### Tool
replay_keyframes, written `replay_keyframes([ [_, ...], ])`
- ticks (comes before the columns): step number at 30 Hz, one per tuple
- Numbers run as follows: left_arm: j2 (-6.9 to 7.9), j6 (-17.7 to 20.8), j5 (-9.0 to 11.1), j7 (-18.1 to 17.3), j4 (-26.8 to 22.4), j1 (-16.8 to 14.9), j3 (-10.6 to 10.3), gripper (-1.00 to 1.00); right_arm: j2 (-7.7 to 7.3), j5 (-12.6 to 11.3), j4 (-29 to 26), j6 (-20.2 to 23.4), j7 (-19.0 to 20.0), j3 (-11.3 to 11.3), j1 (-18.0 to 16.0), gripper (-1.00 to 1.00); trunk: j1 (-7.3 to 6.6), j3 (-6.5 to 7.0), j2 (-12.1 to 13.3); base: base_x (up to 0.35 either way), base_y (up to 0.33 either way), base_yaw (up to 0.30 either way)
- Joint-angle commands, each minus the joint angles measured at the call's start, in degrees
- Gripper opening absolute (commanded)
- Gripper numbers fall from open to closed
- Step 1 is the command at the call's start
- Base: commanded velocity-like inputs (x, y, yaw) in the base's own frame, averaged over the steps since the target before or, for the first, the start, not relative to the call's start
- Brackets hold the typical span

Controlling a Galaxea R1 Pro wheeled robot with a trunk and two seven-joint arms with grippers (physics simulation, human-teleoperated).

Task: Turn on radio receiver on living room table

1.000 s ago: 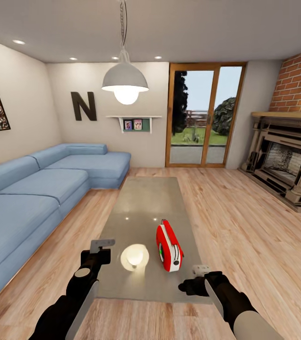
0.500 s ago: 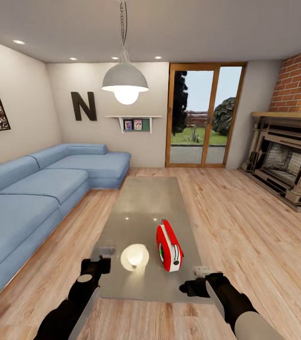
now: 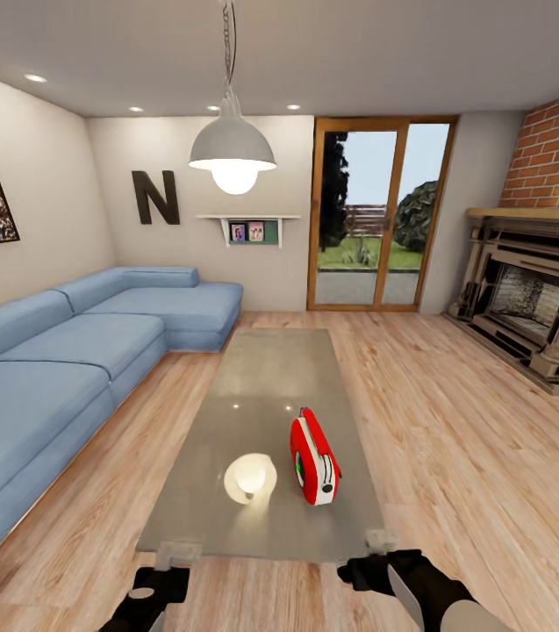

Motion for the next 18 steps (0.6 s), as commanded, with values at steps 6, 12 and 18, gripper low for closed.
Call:
replay_keyframes([
  [6, 0.20, -4.4, 0.0, -0.9, 8.6, 0.0, -0.1, -1.00, -0.12, 0.0, 5.3, -5.3, 0.0, 0.0, 0.0, 1.00, 0.00, 0.00, 0.0, 0.000, 0.000, 0.000],
  [12, 1.78, -9.5, 0.0, -4.3, 16.1, 0.0, 0.0, -1.00, -0.69, 0.0, 10.2, -10.6, 0.0, -0.1, 0.0, 1.00, 0.00, 0.00, 0.0, 0.000, 0.000, 0.000],
  [18, 2.88, -14.7, 0.0, -6.0, 28.4, 0.0, -0.1, -1.00, -0.82, 0.0, 15.0, -16.8, -0.1, 0.0, 1.2, 1.00, 0.00, 0.00, 0.0, 0.000, 0.000, 0.000],
])
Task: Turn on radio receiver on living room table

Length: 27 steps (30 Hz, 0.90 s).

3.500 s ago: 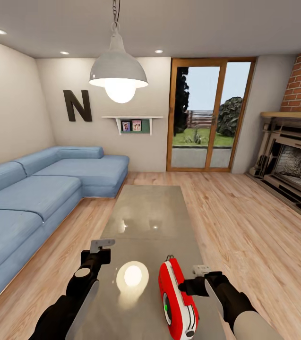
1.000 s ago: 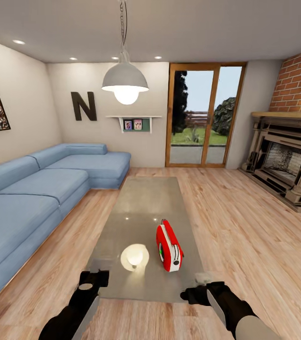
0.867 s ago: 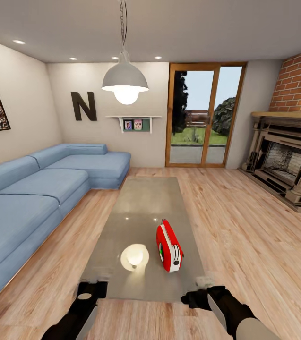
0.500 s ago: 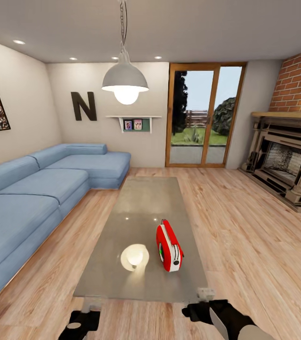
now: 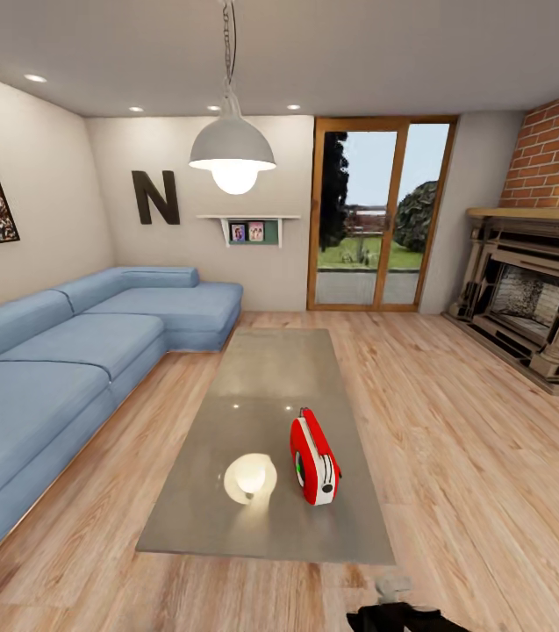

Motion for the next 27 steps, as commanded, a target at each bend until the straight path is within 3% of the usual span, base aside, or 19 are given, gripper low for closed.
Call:
replay_keyframes([
  [1, 0.01, -1.2, 0.0, 0.0, 2.2, 0.0, -0.1, -1.00, 0.02, 0.0, 0.1, -0.3, 0.0, 0.0, 0.7, 1.00, 0.00, 0.01, 0.0, 0.000, 0.000, 0.000],
  [4, 0.07, -2.1, 0.0, -1.0, 5.2, 0.0, -0.1, -1.00, 0.03, 0.0, 0.2, -0.8, 0.0, 0.0, 2.0, 1.00, 0.00, 0.01, 0.0, 0.000, 0.000, 0.000],
  [8, 0.34, -2.4, 0.0, -6.3, 11.1, 0.0, -0.1, -1.00, -0.04, 0.0, 0.3, -1.1, -0.1, -0.1, 4.6, 1.00, 0.00, 0.01, 0.0, 0.000, 0.000, 0.000],
  [11, 1.11, -2.4, 0.0, -7.7, 14.4, 0.8, -0.1, -1.00, -0.10, 0.0, 0.3, -1.1, -1.3, -0.1, 6.8, 1.00, 0.00, 0.01, 0.0, 0.000, 0.000, 0.000],
  [17, 2.56, -2.0, 0.0, -7.8, 14.9, 4.7, -0.1, -1.00, -0.99, 0.0, 0.3, -0.8, -8.4, -0.1, 8.9, 1.00, 0.00, 0.01, 0.0, 0.000, 0.000, 0.000],
  [18, 3.25, -1.8, 0.1, -7.7, 15.0, 6.6, -0.1, -1.00, -1.12, -0.1, 0.4, -0.5, -9.5, 0.0, 10.6, 1.00, 0.00, 0.01, 0.0, 0.000, 0.000, 0.000],
  [21, 3.40, -1.4, 0.2, -7.5, 15.0, 8.0, 0.0, -1.00, -0.90, -0.1, 0.4, 0.1, -9.7, 0.0, 11.8, 1.00, 0.00, 0.01, 0.0, 0.000, 0.000, 0.000],
  [27, 2.91, 0.3, 0.2, -7.3, 15.0, 9.7, 0.0, -1.00, -0.52, -0.2, 0.0, 6.3, -9.6, -0.1, 13.1, 1.00, 0.00, 0.01, 0.0, 0.000, 0.000, 0.000],
])
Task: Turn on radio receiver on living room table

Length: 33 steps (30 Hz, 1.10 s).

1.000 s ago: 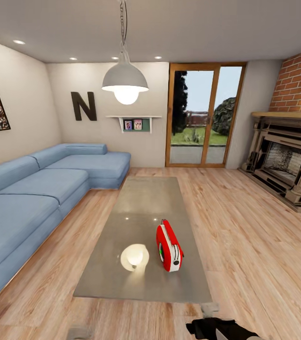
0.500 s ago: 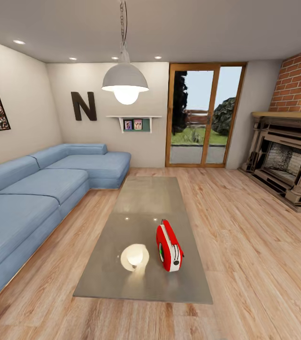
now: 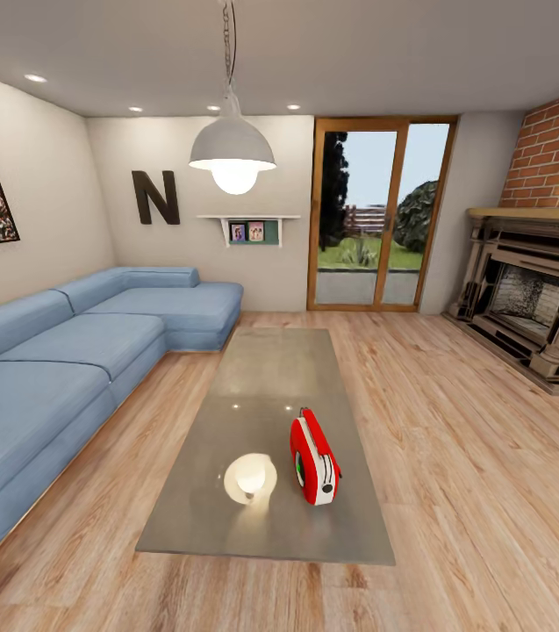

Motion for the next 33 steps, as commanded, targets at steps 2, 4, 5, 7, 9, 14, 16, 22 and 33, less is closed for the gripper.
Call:
replay_keyframes([
  [2, -0.05, -0.1, -0.1, -0.1, 0.0, 0.0, 0.0, -1.00, -0.04, 0.0, -0.1, 0.0, 0.0, 0.0, 0.0, 1.00, 0.00, 0.00, 0.0, 0.000, 0.000, 0.000],
  [4, -0.07, -0.3, -0.2, -0.2, -0.1, 0.0, 0.0, -1.00, -0.07, 0.0, -0.2, -0.3, 0.0, 0.0, 0.0, 1.00, 0.00, 0.00, 0.0, 0.000, 0.000, 0.000],
  [5, -0.09, -0.3, -0.3, -0.2, -0.1, 0.0, 0.0, -1.00, -0.10, 0.0, -0.2, -0.8, 0.0, 0.0, 0.0, 1.00, 0.00, 0.00, 0.0, 0.000, 0.000, 0.000],
  [7, -0.44, -0.4, -0.2, -0.2, -0.1, 0.0, 0.0, -1.00, -0.13, 0.0, -0.3, -3.1, 0.0, 0.0, 0.0, 1.00, 0.00, 0.00, 0.0, 0.000, 0.000, 0.000],
  [9, -1.31, -0.4, -0.2, -0.2, -0.1, 0.0, 0.0, -1.00, -0.14, 0.0, -0.2, -5.9, 0.0, 0.0, 0.0, 1.00, 0.00, 0.00, 0.0, 0.000, 0.000, 0.000],
  [14, -3.12, -0.5, -0.2, -0.2, -0.1, 0.0, 0.0, -1.00, -0.15, 0.0, -0.2, -13.0, 0.0, 0.0, 0.0, 1.00, 0.00, 0.00, 0.0, 0.000, 0.000, 0.000],
  [16, -3.30, -0.5, -0.2, -0.2, -0.1, 0.0, 0.0, -1.00, -0.15, 0.0, -0.2, -14.4, 0.0, 0.0, 0.0, 1.00, 0.00, 0.00, 0.0, 0.000, 0.000, 0.000],
  [22, -3.41, -0.5, -0.2, -0.2, -0.1, 0.0, 0.0, -1.00, -0.15, 0.0, -0.2, -15.4, 0.0, 0.0, 0.0, 1.00, 0.00, 0.00, 0.0, 0.000, 0.000, 0.000],
  [33, -3.42, -0.5, -0.2, -0.2, -0.1, 0.0, 0.0, -1.00, -0.15, 0.0, -0.2, -15.5, 0.0, 0.0, 0.0, 1.00, 0.00, 0.00, 0.0, 0.000, 0.000, 0.000],
])
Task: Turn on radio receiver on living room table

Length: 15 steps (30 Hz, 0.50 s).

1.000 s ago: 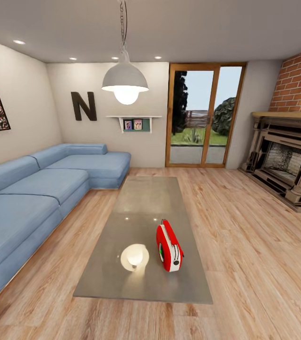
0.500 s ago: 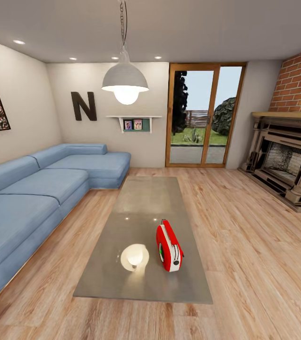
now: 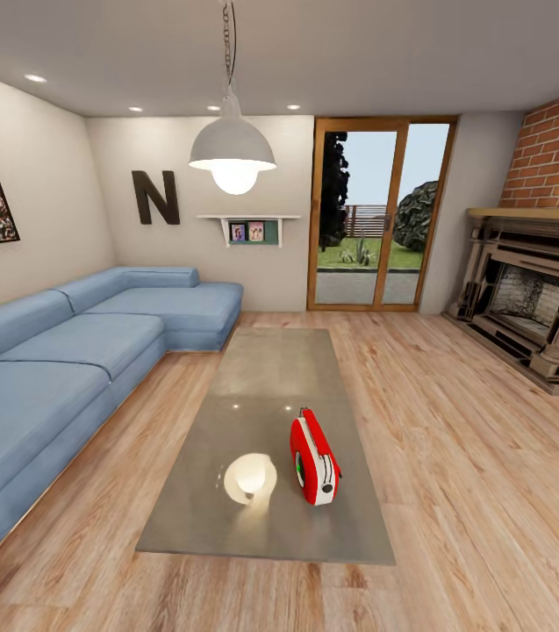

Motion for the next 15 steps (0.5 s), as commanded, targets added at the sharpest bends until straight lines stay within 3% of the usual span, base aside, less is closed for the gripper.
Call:
replay_keyframes([
  [1, 0.00, 0.0, 0.0, 0.0, 0.0, 0.0, 0.0, -1.00, 0.00, 0.0, 0.0, 0.0, 0.0, 0.0, 0.0, 1.00, 0.00, 0.00, 0.0, 0.000, 0.000, 0.000],
  [15, 0.00, 0.0, 0.0, 0.0, 0.0, 0.0, 0.0, -1.00, 0.00, 0.0, 0.0, 0.0, 0.0, 0.0, 0.0, 1.00, 0.00, 0.00, 0.0, 0.000, 0.000, 0.000],
])
